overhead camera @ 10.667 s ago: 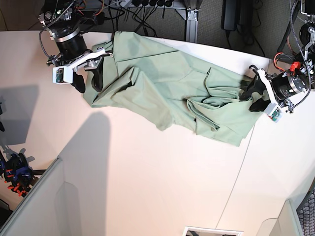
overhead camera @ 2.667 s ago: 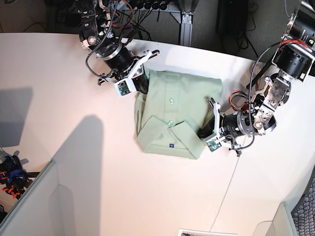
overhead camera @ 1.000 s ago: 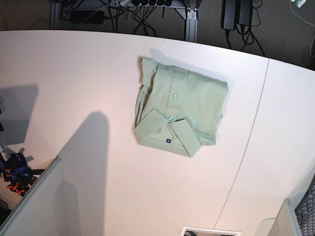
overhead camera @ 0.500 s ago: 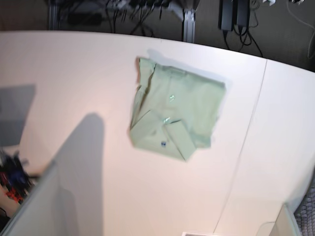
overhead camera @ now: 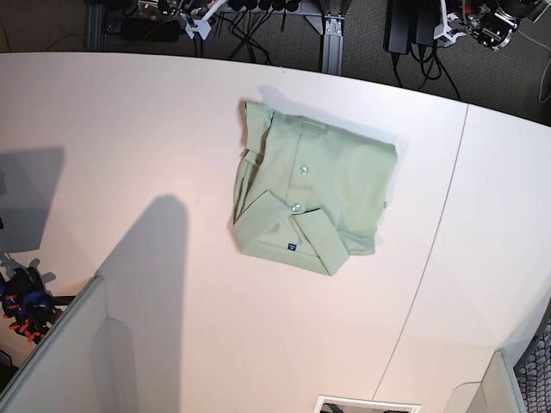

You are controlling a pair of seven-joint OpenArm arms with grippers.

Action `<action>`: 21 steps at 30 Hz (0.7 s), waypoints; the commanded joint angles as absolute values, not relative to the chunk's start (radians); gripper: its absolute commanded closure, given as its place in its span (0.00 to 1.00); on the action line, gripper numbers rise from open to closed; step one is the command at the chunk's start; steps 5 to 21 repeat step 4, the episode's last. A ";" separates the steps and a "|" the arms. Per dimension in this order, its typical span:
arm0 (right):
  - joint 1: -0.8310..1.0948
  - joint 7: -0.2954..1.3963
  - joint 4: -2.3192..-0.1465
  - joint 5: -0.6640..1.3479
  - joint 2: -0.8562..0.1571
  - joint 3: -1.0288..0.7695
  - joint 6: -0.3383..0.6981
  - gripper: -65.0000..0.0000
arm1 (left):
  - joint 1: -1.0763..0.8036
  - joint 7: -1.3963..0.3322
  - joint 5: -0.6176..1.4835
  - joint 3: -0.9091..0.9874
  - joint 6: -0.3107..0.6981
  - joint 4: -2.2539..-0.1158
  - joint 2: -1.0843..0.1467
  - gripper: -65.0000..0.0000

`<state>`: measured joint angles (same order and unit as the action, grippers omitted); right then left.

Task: Fold the T-shirt properly

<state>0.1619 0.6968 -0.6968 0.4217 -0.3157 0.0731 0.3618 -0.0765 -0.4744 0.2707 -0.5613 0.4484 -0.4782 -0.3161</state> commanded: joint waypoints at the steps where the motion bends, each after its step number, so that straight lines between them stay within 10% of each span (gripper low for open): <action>1: 0.161 0.699 -0.710 0.423 -0.326 0.072 0.367 1.00 | -0.072 -0.457 0.273 -0.568 0.456 -0.485 -0.327 1.00; 21: 0.161 0.597 -0.711 0.426 -0.318 0.072 0.368 1.00 | -0.072 -0.428 0.273 -0.569 0.456 -0.485 -0.326 1.00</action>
